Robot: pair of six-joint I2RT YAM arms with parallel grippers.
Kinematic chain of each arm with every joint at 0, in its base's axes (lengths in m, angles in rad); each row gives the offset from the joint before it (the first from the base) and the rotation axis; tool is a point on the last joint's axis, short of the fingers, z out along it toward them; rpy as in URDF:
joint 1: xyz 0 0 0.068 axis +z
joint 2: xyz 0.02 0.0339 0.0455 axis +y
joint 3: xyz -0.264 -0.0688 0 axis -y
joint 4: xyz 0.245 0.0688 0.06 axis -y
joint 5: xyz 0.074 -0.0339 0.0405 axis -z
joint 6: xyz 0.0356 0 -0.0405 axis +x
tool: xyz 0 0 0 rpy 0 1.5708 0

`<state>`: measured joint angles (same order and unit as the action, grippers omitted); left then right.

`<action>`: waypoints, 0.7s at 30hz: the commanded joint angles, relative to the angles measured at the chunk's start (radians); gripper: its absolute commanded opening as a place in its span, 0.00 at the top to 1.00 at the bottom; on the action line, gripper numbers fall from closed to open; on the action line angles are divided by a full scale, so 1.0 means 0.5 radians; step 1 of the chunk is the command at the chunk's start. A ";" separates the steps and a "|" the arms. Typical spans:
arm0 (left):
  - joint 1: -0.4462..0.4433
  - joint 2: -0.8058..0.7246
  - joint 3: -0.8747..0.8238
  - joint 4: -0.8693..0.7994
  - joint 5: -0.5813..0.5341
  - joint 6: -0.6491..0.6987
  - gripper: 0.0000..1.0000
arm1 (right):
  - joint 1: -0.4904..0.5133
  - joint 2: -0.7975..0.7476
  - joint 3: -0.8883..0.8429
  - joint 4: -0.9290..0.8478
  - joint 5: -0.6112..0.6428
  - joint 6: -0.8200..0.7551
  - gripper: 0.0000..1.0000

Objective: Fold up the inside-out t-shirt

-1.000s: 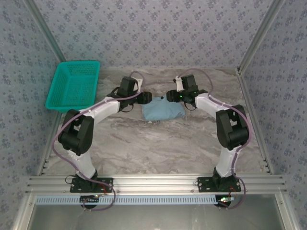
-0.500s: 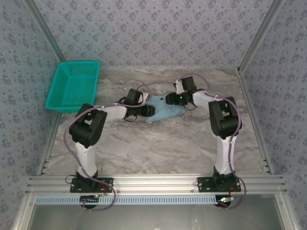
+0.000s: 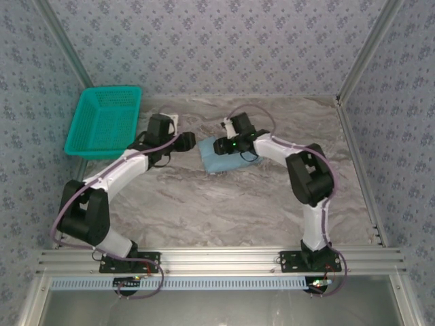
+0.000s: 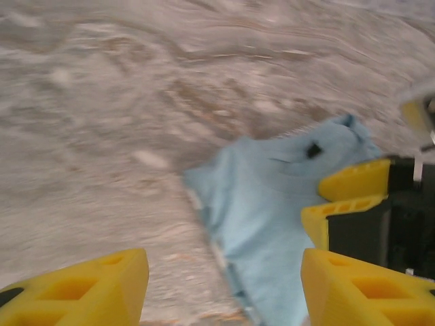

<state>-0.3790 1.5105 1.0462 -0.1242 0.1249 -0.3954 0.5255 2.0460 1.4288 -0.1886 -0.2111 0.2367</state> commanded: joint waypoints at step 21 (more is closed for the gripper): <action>0.081 -0.288 -0.182 -0.305 -0.066 -0.046 0.38 | -0.981 0.809 1.325 -1.439 0.177 -0.218 0.42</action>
<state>-0.3458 1.4136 0.9653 -0.2455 0.0956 -0.4099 0.0391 2.3531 1.9663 -0.6746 -0.1062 0.2031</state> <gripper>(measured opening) 0.620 0.581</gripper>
